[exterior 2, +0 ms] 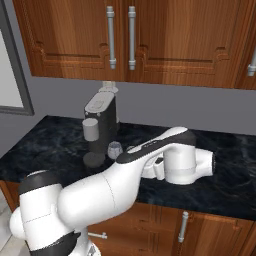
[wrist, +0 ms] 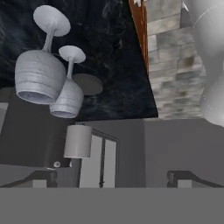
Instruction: Retrieve the wine glasses from the counter and place one next to each plate.
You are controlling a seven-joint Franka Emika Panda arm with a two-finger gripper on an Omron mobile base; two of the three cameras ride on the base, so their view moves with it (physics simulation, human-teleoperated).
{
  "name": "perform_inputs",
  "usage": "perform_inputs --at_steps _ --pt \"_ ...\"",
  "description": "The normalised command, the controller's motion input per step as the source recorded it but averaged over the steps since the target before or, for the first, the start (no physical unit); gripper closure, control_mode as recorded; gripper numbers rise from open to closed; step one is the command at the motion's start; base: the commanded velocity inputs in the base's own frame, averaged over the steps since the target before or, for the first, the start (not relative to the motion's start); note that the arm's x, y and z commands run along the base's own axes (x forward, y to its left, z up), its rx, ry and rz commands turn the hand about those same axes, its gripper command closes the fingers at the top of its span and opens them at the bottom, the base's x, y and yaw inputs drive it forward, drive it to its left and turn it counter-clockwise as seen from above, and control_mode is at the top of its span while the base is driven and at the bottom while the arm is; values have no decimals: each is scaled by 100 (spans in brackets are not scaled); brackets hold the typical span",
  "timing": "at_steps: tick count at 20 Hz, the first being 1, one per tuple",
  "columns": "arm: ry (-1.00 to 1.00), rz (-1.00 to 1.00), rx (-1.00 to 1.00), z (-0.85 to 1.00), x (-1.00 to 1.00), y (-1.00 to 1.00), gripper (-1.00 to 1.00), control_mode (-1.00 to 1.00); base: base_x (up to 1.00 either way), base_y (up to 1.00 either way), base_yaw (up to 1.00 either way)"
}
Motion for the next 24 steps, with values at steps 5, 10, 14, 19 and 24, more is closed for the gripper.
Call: perform_inputs --at_steps 5,10,14,19,24 --pt "0 0 0 -36 11 0 -100 -100 0 0 0" --pt "0 0 0 -40 19 0 -100 -100 0 0 0" --pt "4 0 0 -31 29 0 -100 -100 0 0 0" --pt "0 -1 0 -32 25 0 -100 -100 0 0 0" --pt "0 -2 -1 -20 14 0 -100 -100 0 0 0"
